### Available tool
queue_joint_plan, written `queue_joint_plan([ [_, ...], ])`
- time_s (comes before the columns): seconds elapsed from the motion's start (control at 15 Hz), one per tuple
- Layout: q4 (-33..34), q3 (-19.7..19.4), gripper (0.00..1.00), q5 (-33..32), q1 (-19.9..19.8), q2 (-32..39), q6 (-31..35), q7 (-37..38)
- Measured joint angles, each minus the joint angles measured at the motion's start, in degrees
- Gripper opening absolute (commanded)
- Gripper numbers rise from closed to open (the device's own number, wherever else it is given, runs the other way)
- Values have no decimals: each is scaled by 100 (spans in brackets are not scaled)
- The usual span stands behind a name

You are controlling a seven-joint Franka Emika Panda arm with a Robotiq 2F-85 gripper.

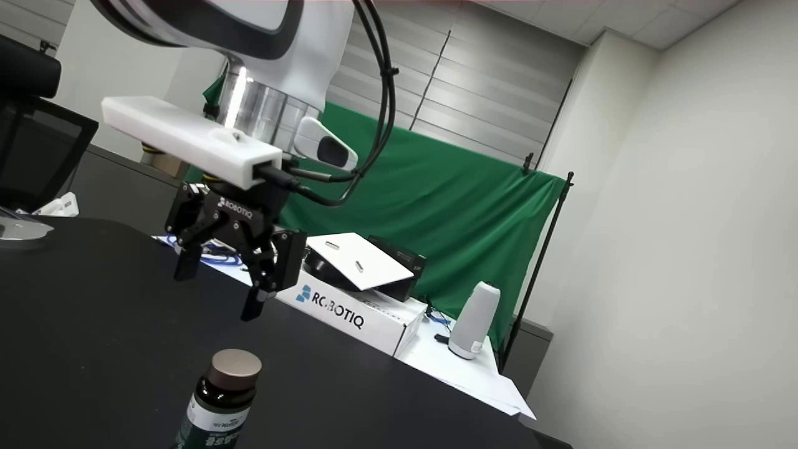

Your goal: Move the bottle backwards then place it on top of the silver object

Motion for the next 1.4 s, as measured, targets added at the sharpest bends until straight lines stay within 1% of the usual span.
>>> queue_joint_plan([
  [0.4, 217, 253, 100, -327, -195, 545, 263, 337],
  [0.67, 424, 313, 100, -644, -317, 839, 353, 651],
  [0.93, 573, 343, 100, -607, -337, 1087, 478, 667],
  [1.4, 705, 527, 100, -416, -338, 1423, 779, 656],
])
